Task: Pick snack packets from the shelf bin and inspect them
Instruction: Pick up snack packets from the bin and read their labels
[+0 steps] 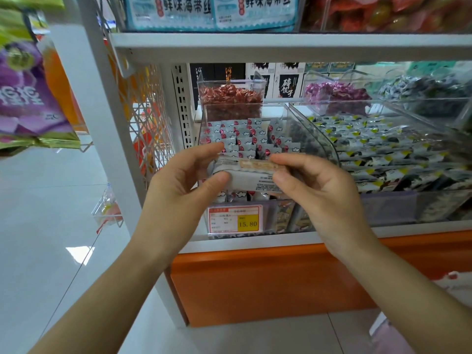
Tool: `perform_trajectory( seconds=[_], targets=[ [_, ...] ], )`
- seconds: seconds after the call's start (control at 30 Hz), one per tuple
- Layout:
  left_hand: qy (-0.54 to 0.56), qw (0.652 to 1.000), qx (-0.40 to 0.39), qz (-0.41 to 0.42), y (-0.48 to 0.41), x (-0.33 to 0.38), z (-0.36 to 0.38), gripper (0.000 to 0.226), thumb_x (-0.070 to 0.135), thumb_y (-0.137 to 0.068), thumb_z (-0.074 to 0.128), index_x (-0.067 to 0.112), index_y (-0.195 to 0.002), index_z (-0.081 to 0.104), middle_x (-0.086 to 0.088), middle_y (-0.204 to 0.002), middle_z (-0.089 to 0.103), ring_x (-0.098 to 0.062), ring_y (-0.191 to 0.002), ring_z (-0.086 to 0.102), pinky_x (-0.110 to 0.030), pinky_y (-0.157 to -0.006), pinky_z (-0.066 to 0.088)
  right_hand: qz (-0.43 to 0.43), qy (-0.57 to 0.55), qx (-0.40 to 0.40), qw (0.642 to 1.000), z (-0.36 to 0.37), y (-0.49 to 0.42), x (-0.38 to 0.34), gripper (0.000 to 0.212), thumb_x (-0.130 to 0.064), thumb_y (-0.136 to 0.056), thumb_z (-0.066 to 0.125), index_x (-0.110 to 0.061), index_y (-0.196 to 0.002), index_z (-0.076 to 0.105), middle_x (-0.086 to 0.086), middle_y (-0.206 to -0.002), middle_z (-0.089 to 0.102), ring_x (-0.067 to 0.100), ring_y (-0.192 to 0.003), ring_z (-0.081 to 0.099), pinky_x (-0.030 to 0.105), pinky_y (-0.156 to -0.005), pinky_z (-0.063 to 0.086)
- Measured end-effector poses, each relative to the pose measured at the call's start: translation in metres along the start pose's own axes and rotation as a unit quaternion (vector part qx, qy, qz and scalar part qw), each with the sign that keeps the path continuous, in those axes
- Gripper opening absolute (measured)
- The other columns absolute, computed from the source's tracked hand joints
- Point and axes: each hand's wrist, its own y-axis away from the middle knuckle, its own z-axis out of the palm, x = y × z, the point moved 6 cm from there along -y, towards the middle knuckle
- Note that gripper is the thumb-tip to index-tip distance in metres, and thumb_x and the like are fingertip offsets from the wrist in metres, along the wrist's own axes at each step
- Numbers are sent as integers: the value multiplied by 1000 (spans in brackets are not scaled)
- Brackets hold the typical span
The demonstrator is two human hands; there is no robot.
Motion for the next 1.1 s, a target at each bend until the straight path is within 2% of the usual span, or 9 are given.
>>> perform_trajectory(
  seconds=[0.13, 0.27, 0.37, 0.53, 0.67, 0.73, 0.83, 0.93, 1.1],
  targets=[
    [-28, 999, -5, 14, 1, 4, 2, 34, 24, -71, 65, 33, -103, 62, 10, -102, 68, -2, -99, 63, -11, -73, 51, -16, -10, 24, 1000, -2, 0, -5, 18, -27, -79, 67, -28, -96, 70, -12, -96, 72, 2, -88, 67, 12, -72, 51],
    [-84, 996, -31, 31, 4, 7, 8, 33, 14, -78, 67, 37, -102, 61, 14, -104, 64, 2, -100, 60, -12, -76, 51, -27, 10, 49, 998, -6, -2, -7, 11, -21, -83, 66, -30, -86, 70, -14, -87, 72, 1, -81, 67, 11, -68, 49],
    [-123, 992, -29, 23, 5, 5, 10, 23, 21, -79, 67, 34, -98, 64, 13, -100, 63, -2, -96, 62, -22, -77, 56, -46, 52, 49, 996, -6, -2, -10, 13, -18, -85, 65, -31, -84, 68, -15, -78, 71, 0, -77, 65, 11, -67, 48],
    [-131, 991, -25, -3, 2, 5, 8, 5, 31, -81, 68, 29, -83, 64, 4, -88, 63, -13, -82, 64, -39, -70, 56, -62, 85, 28, 994, -1, -2, -13, 10, -18, -85, 64, -27, -84, 69, -12, -78, 69, 3, -74, 65, 13, -64, 49],
    [-141, 989, -34, -11, -6, 6, 2, 11, 29, -81, 65, 21, -73, 68, 0, -74, 68, -20, -75, 65, -47, -75, 54, -64, 98, 11, 993, 3, -3, -15, 10, -17, -85, 64, -26, -84, 69, -14, -79, 69, 0, -74, 65, 11, -63, 48],
    [-154, 988, -26, -10, -9, 5, -2, 16, 26, -85, 64, 19, -72, 69, 1, -71, 69, -17, -71, 65, -44, -72, 56, -61, 96, 2, 994, 3, -3, -14, 10, -17, -86, 63, -24, -85, 69, -14, -80, 69, 0, -75, 65, 10, -63, 48],
    [-196, 980, -14, 20, -9, 10, -4, 18, 31, -83, 59, 21, -71, 69, 9, -71, 69, -6, -66, 64, -24, -63, 55, -54, 93, -12, 994, 3, -4, -14, 10, -21, -87, 60, -24, -87, 69, -12, -80, 69, 0, -76, 65, 11, -63, 48],
    [-224, 974, 9, 43, -9, 12, -5, 18, 28, -85, 57, 22, -73, 69, 12, -70, 67, -2, -66, 62, -12, -59, 49, -41, 110, -47, 992, 4, -5, -13, 14, -18, -91, 56, -19, -92, 70, -9, -84, 70, 4, -78, 65, 17, -63, 52],
    [-234, 970, 22, 56, -8, 12, -3, 16, 29, -85, 56, 24, -76, 68, 11, -69, 66, -1, -72, 59, -6, -60, 44, 11, 75, -75, 994, 6, -7, -4, 17, -10, -92, 53, -17, -89, 68, -5, -83, 69, 2, -76, 67, 18, -57, 55]
  ],
)
